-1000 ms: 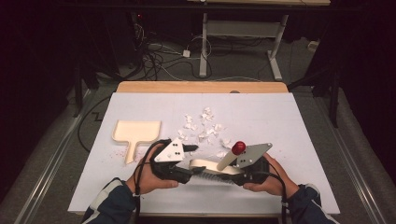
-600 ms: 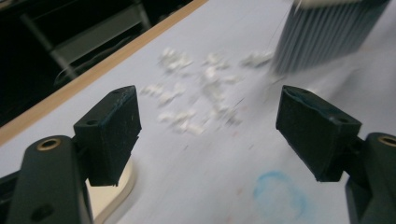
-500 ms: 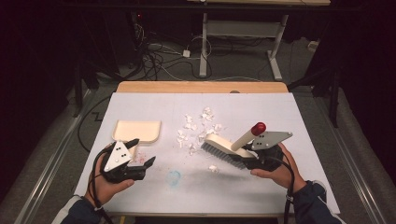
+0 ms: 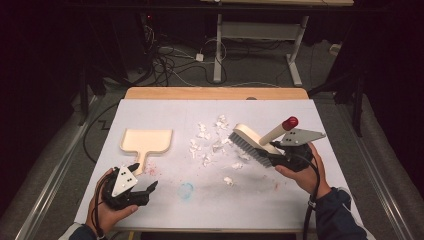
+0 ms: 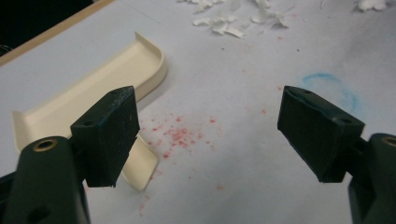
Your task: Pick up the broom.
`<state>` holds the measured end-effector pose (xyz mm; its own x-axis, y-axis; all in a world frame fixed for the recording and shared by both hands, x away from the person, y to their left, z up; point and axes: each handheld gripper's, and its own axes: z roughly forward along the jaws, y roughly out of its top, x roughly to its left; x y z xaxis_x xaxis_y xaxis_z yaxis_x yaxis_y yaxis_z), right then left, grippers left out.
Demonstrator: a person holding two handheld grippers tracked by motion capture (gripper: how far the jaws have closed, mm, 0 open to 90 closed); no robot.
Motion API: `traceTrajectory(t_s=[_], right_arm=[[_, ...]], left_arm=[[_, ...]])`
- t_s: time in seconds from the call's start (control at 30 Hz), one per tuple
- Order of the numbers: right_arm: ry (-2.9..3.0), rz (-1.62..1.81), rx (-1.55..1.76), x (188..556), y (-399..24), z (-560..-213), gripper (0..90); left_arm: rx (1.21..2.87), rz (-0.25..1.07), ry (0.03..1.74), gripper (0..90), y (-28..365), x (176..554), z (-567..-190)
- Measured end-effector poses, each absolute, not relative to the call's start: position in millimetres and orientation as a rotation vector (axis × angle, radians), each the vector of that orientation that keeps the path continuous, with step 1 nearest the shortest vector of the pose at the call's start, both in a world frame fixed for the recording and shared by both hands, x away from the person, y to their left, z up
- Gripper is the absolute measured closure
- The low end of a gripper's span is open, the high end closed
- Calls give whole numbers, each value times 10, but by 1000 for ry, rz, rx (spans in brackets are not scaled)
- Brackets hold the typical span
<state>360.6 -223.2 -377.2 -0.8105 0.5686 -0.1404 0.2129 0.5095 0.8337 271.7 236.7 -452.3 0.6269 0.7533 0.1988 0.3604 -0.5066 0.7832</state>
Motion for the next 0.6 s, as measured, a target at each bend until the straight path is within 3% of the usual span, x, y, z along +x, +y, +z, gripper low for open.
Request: traceTrajectory(t_s=[0.6], right_arm=[[2287,1166,740,3761,-2290,-3794,677]], left_arm=[[2178,680,869,200,2365,2701,-4584]])
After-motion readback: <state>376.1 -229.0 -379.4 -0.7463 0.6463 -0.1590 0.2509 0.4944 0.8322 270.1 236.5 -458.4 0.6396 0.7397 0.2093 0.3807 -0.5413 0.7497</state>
